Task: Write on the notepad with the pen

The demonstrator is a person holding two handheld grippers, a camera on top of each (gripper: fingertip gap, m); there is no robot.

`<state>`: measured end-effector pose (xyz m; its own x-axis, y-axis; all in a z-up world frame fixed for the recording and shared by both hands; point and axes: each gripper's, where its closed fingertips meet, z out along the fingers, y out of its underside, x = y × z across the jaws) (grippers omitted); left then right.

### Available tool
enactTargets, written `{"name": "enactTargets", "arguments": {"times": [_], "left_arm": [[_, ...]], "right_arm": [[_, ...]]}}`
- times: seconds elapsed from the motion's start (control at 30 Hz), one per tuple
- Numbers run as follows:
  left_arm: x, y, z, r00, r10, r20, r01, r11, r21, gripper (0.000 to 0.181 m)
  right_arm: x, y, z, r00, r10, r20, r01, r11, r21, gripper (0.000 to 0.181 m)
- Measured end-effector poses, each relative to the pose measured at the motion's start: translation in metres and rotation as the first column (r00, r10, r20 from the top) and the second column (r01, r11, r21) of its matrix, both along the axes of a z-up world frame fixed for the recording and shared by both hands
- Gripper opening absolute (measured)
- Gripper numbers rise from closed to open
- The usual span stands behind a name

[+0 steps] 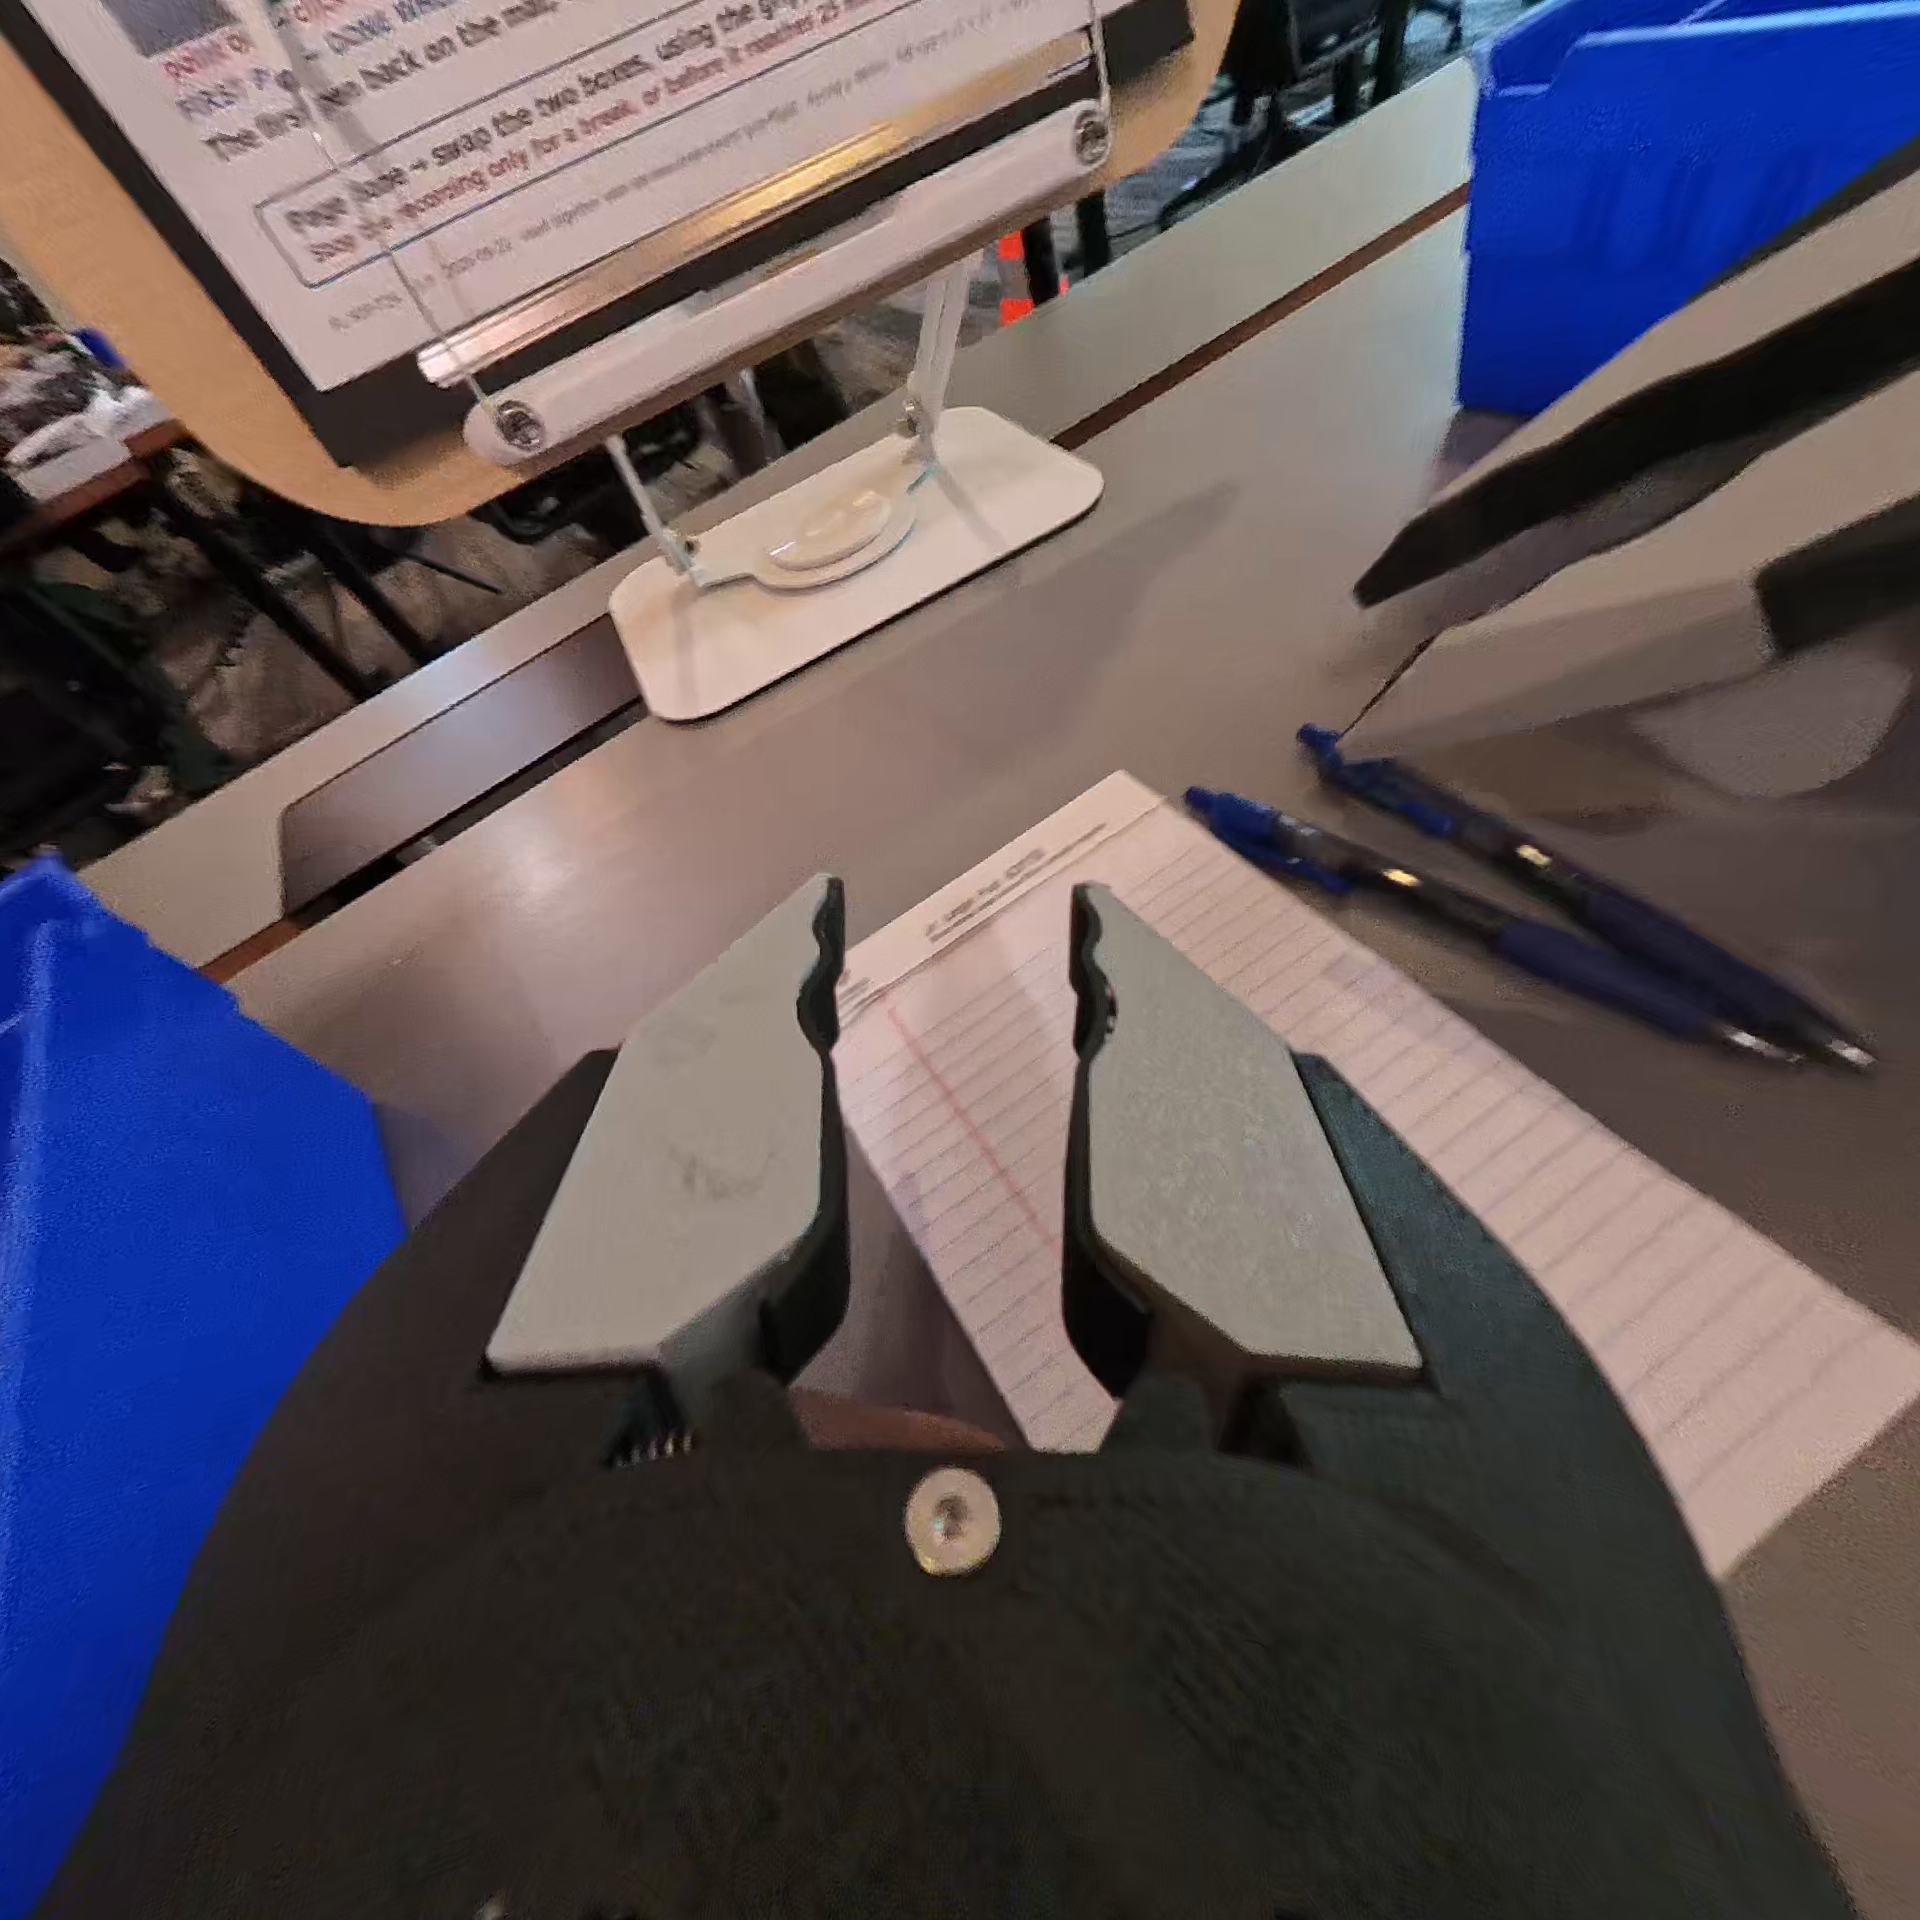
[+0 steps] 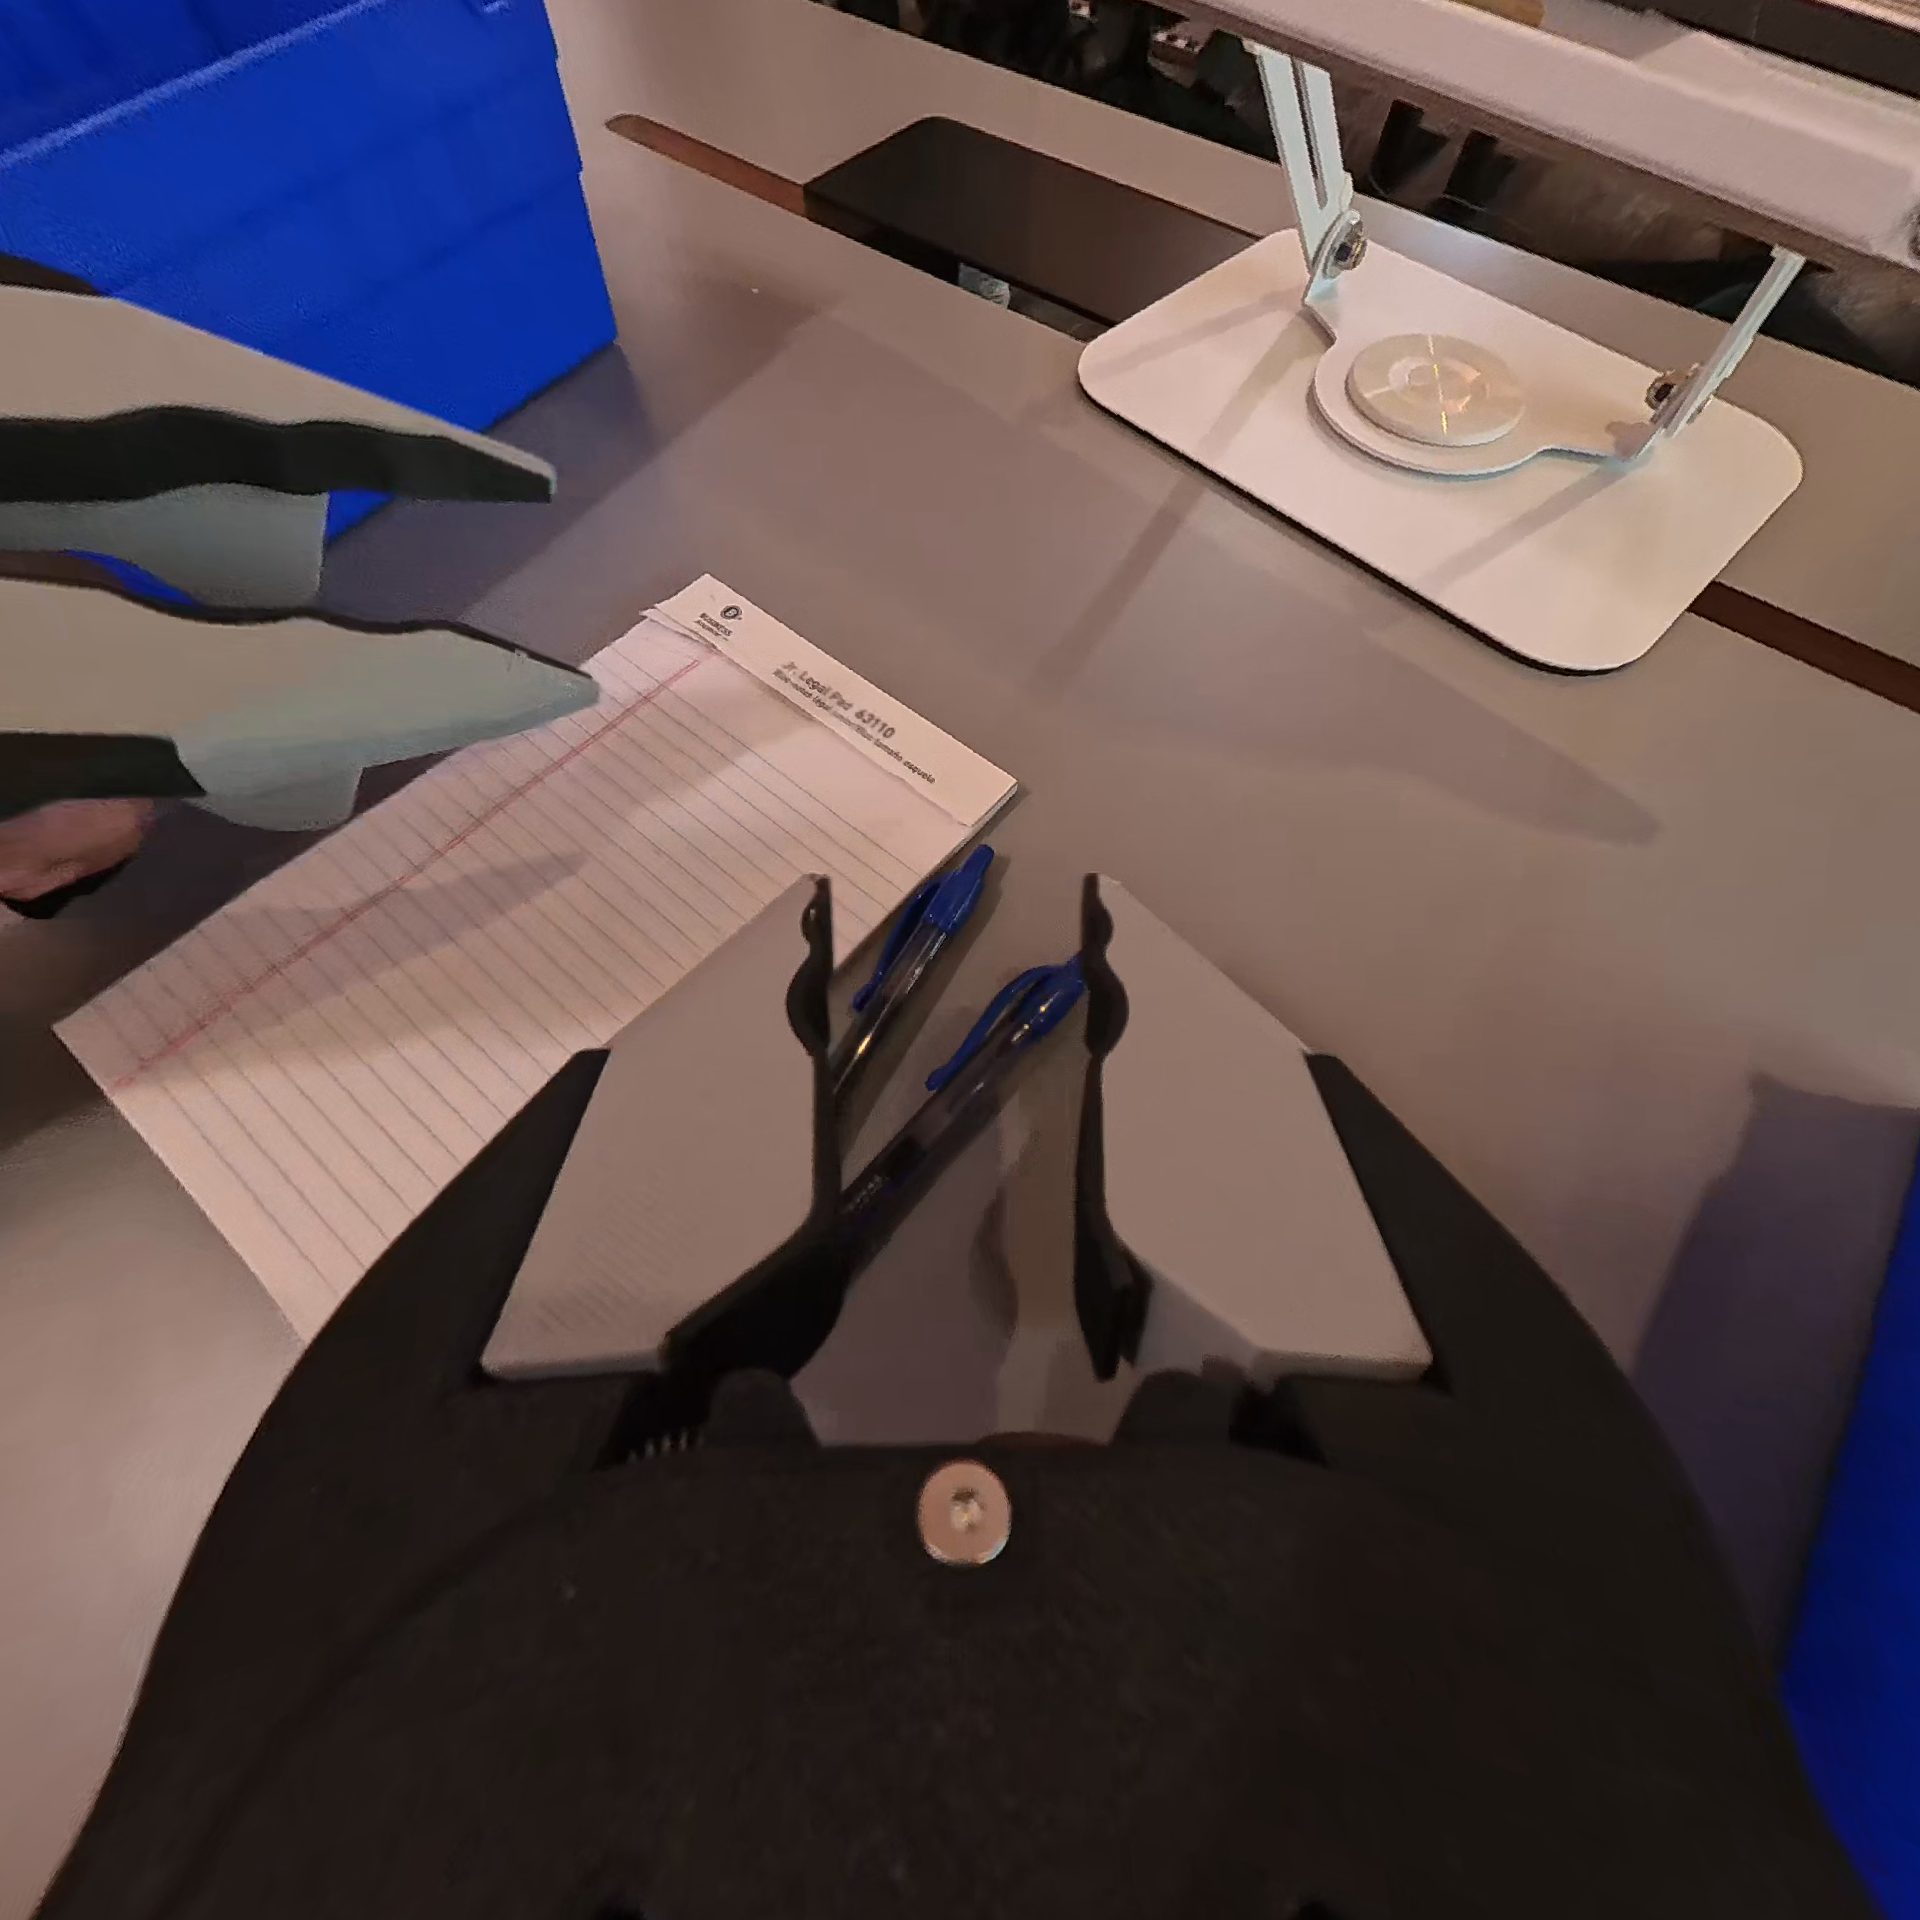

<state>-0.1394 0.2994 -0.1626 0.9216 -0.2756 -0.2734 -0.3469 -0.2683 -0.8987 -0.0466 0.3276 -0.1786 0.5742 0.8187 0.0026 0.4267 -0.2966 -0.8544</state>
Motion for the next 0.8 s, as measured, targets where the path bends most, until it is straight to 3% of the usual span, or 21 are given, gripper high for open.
{"name": "enactTargets", "arguments": {"times": [0.2, 0.33, 0.8], "left_arm": [[-0.010, -0.007, 0.001, 0.993, 0.038, 0.108, -0.035, 0.999, -0.026, 0.039], [-0.026, -0.007, -0.011, 0.991, 0.102, 0.082, -0.096, 0.993, -0.072, 0.039], [-0.054, -0.009, -0.021, 0.964, 0.189, 0.189, -0.160, 0.974, -0.160, 0.039]], "right_arm": [[-0.005, -0.004, -0.004, 1.000, 0.007, 0.010, -0.007, 1.000, -0.001, 0.047], [-0.005, -0.007, -0.013, 0.999, 0.013, 0.053, -0.012, 1.000, -0.012, 0.045], [-0.021, -0.037, -0.038, 0.966, 0.155, 0.205, -0.147, 0.988, -0.053, 0.027]]}}
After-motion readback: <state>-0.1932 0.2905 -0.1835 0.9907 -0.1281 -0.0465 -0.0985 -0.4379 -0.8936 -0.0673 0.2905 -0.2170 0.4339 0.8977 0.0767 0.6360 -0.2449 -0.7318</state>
